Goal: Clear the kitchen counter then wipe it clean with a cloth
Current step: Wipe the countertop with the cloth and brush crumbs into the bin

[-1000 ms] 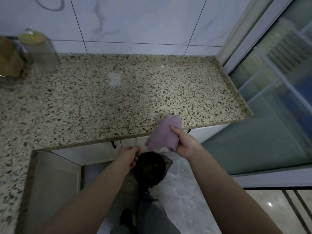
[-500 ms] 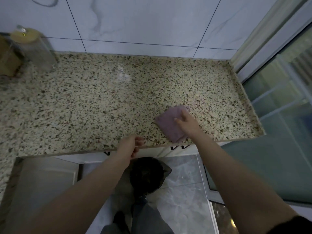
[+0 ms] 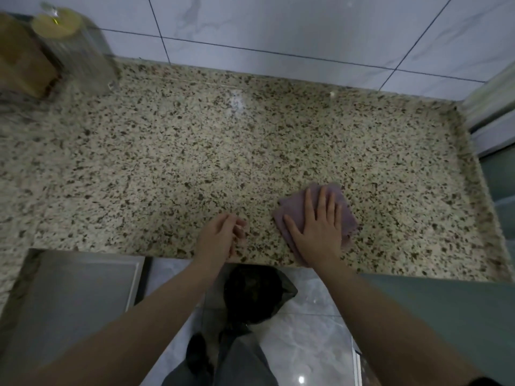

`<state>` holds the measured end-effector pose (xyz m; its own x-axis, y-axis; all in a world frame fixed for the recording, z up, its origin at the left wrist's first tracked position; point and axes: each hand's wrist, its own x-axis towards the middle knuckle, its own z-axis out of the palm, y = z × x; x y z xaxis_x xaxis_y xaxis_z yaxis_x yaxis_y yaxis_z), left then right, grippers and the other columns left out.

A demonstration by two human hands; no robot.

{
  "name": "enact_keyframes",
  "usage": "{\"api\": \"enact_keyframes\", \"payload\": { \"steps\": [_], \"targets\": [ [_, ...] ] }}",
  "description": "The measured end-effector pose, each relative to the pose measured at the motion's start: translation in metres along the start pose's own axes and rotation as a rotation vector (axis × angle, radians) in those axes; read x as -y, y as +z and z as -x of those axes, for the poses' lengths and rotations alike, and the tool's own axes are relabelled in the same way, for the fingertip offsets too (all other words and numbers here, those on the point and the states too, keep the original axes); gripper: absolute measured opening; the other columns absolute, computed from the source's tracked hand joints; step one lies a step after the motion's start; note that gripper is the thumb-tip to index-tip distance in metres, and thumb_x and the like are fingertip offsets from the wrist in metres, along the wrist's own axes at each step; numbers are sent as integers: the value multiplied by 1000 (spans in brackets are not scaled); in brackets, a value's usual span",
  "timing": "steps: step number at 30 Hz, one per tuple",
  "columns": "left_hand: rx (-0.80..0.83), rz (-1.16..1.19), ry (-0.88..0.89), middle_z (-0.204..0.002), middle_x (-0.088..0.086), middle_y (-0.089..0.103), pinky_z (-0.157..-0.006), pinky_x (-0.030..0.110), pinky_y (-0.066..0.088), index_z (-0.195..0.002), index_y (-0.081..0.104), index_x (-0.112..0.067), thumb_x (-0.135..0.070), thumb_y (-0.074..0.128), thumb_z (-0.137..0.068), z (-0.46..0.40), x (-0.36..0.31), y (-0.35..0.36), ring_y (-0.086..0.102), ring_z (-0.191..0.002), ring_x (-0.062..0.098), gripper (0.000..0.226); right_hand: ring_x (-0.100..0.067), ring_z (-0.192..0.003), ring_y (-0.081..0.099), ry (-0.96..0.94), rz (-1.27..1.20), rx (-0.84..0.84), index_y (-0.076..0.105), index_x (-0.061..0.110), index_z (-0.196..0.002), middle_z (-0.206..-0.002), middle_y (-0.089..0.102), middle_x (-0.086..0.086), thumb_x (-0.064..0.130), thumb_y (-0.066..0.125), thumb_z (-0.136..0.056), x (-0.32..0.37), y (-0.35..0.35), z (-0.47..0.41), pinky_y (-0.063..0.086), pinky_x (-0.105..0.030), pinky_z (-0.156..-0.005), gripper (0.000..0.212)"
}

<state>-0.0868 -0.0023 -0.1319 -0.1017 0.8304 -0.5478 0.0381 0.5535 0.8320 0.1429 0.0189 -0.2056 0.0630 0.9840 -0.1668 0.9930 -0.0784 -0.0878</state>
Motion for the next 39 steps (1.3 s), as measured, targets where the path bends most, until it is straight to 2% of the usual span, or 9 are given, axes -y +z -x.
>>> {"api": "enact_keyframes", "payload": {
  "steps": [6, 11, 14, 17, 21, 27, 30, 33, 39],
  "targets": [
    [-45, 50, 63, -65, 4, 63, -44, 27, 38, -90, 69, -6, -26, 43, -104, -11, -6, -15, 42, -42, 14, 36, -34, -152, -2, -4, -22, -23, -2, 29, -158, -165, -3, -14, 73, 15, -94, 27, -9, -52, 2, -51, -123, 79],
    [-112, 67, 118, -69, 10, 64, -45, 27, 37, -89, 71, -9, -25, 44, -104, -17, -2, -38, 41, -47, 24, 34, -37, -152, -2, -43, 22, -23, 4, 34, -157, -165, -2, -16, 69, 12, -96, 53, -13, -111, -1, -50, -123, 71],
    [-191, 44, 128, -65, 0, 65, -45, 28, 37, -88, 70, -14, -24, 45, -103, -20, 0, -58, 42, -49, 26, 31, -38, -151, 1, -93, 7, -35, 10, 44, -155, -165, 2, -14, 67, 14, -97, 72, -12, -142, 1, -51, -123, 63],
    [-266, 33, 125, -65, -1, 64, -43, 26, 39, -91, 69, -9, -23, 44, -104, -21, 1, -77, 44, -50, 25, 31, -39, -151, 3, -108, 4, -28, 11, 45, -154, -165, 4, -13, 66, 15, -98, 82, -13, -158, 3, -52, -123, 60],
    [-339, 63, 151, -69, 5, 65, -42, 22, 37, -92, 69, -8, -22, 43, -104, -16, 7, -101, 44, -46, 17, 32, -42, -150, 11, -232, 13, -122, 20, 41, -154, -164, 11, -16, 55, 20, -103, 90, -7, -119, 12, -54, -121, 54],
    [-484, 105, 136, -70, 10, 63, -40, 21, 38, -86, 68, -13, -23, 42, -104, -10, 17, -125, 43, -40, 12, 34, -42, -150, 6, -236, 10, -108, 16, 37, -156, -164, 7, -18, 50, 25, -105, 134, 21, -9, 8, -55, -121, 54],
    [-571, 173, 121, -70, 12, 63, -40, 22, 36, -85, 66, -10, -23, 38, -105, -8, 21, -138, 45, -41, 10, 36, -44, -150, 7, -169, -42, -107, 17, 36, -156, -164, 7, -20, 51, 26, -104, 168, 25, 9, 8, -57, -121, 55],
    [-648, 214, 119, -71, 12, 62, -40, 22, 37, -90, 66, -5, -26, 37, -105, -2, 27, -153, 46, -44, 11, 38, -46, -149, 6, -178, -57, -90, 13, 35, -157, -163, 5, -22, 53, 21, -103, 206, 30, 22, 4, -58, -120, 57],
    [-735, 217, 81, -69, 8, 61, -40, 19, 33, -83, 63, -15, -21, 35, -105, 10, 40, -185, 41, -39, 13, 36, -48, -149, 3, -209, -115, -68, 9, 33, -158, -163, 2, -24, 55, 20, -103, 268, 38, 34, 2, -60, -119, 60]
  ]
}}
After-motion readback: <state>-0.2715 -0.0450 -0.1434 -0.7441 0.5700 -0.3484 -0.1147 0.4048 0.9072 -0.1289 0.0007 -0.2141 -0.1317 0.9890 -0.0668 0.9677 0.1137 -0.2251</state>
